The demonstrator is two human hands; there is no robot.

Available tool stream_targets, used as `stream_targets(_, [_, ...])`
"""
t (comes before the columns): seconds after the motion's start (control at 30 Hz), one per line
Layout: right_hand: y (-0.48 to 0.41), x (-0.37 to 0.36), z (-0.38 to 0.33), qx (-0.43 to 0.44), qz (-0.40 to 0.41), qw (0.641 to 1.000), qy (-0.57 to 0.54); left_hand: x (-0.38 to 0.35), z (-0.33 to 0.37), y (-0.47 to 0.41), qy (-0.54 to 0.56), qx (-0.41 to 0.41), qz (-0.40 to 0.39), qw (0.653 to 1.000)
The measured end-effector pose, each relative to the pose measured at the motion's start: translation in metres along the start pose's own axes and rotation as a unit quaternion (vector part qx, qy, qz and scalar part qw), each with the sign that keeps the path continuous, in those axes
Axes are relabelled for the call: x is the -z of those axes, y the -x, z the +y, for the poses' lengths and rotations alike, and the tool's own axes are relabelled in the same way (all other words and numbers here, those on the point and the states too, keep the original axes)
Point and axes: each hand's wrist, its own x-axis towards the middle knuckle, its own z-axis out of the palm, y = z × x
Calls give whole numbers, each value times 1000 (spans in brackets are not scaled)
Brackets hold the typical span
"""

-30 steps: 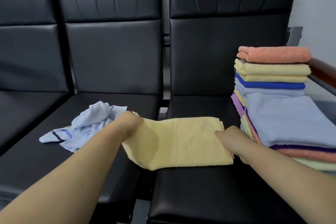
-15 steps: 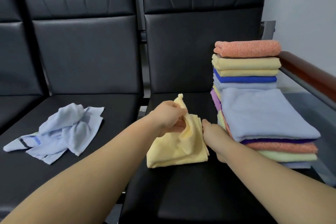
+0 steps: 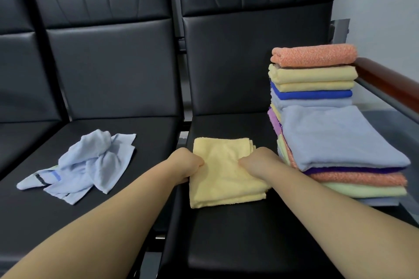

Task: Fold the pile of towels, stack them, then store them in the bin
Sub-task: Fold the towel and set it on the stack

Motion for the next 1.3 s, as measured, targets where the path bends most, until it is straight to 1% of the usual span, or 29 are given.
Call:
stream_targets(0.07, [3,-1,-2,12,6,1000,-2,-2,2,-1,57,-7,8,998])
stream_targets(0.13, [9,1,-3,50,16,997,-54,-1,4,3,105,-26,39,993])
stream_targets(0.2, [22,10,-7,95,32,988,-118,6,10,12,119,-85,98,984])
stream_targets(0.3, [42,39,-11,151,71,974,-150,20,30,35,155,-157,161,962])
stream_targets(0.37, [53,64,-11,179,102,963,-171,25,48,50,173,-183,170,953])
stream_targets(0.47, [59,104,8,202,141,949,-196,18,82,71,174,-209,153,950])
stream_targets(0.57, [57,141,40,191,168,948,-194,-7,119,81,175,-227,128,949])
stream_targets(0.67, [48,172,77,178,219,941,-185,-45,156,83,190,-240,98,947])
stream_targets(0.73, [44,187,99,168,248,937,-179,-70,175,81,200,-245,83,945])
stream_targets(0.8, [40,197,116,149,260,938,-172,-91,188,78,202,-240,76,947])
stream_targets(0.9, [25,199,138,112,247,950,-151,-116,196,69,165,-222,68,959])
stream_targets(1.0, [5,187,156,56,195,975,-95,-133,188,60,64,-198,59,976])
stream_targets(1.07, [0,180,164,16,160,982,-102,-140,182,54,22,-192,55,980])
stream_targets(1.1, [0,179,165,9,156,981,-113,-140,180,52,16,-192,59,979])
stream_targets(1.23, [8,183,165,34,214,968,-125,-127,177,48,9,-203,80,976])
stream_targets(1.3, [19,180,155,67,249,963,-78,-115,170,47,21,-208,89,974])
